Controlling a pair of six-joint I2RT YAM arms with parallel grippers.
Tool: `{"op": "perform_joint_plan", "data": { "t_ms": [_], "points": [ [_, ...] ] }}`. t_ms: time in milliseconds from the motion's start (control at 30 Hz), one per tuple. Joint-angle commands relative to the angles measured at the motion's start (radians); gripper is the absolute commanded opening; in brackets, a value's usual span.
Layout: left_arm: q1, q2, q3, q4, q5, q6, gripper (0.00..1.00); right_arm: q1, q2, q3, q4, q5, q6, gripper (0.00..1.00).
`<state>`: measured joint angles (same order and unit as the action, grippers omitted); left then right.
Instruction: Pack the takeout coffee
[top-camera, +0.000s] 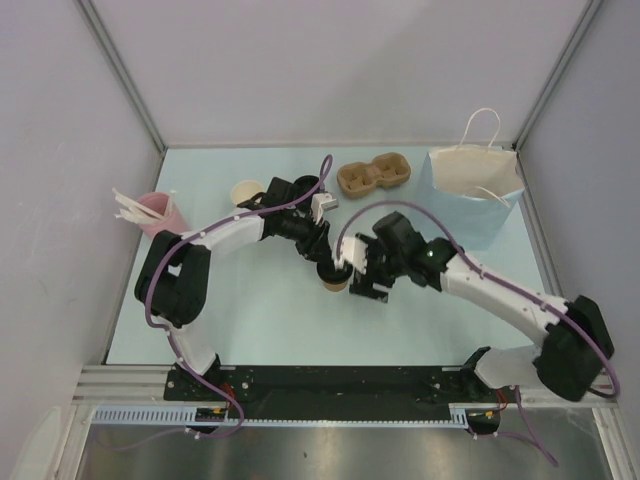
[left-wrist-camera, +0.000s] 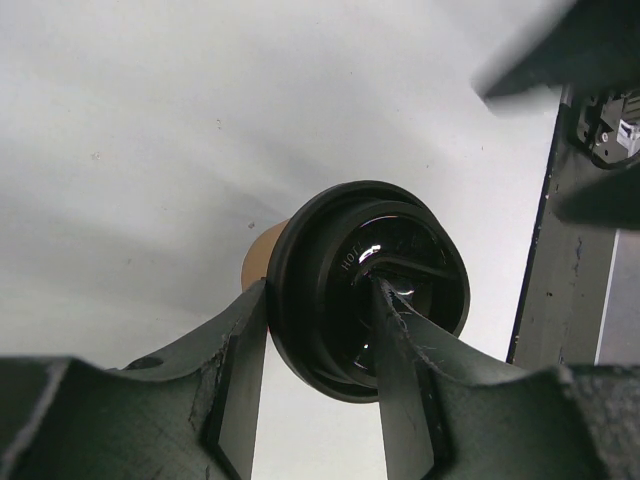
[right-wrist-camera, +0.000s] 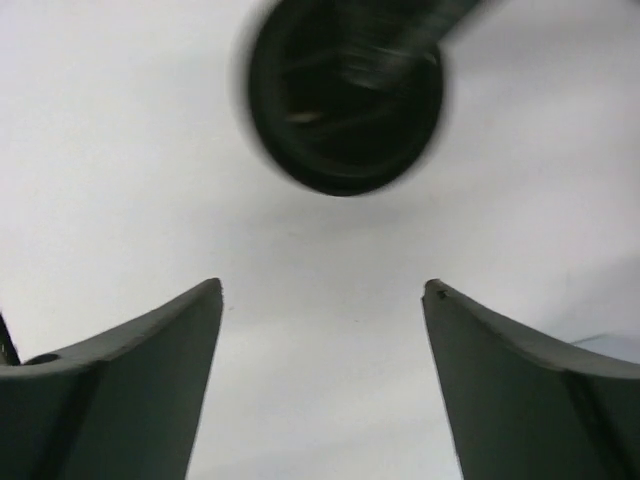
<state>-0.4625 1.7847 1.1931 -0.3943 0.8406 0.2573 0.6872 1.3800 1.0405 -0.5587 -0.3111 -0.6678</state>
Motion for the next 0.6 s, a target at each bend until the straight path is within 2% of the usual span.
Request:
{"op": "perform_joint_plan", "data": {
  "t_ms": [0,33,267,567],
  "points": [
    [0.007,0.082,-0.05,-0.1,-0.258,0.114,0.46,0.191,-0.171,-0.117,0.057,0.144,-0.211,0.95],
    [0.007,0.084,-0.049,-0.1,-0.256,0.114,0.46,0.246,-0.179,-0.126,0.063,0.156,-0.213,0.96],
    [0.007,0.076,-0.049,-0.095,-0.247,0.105,0.46,0.336,-0.118,-0.128,0.106,0.139,-0.182,0.98],
    [0.007,0.07,-0.056,-0.078,-0.248,0.091,0.46,0.359,-0.03,-0.112,0.163,0.089,-0.142,0.99]
  ]
}}
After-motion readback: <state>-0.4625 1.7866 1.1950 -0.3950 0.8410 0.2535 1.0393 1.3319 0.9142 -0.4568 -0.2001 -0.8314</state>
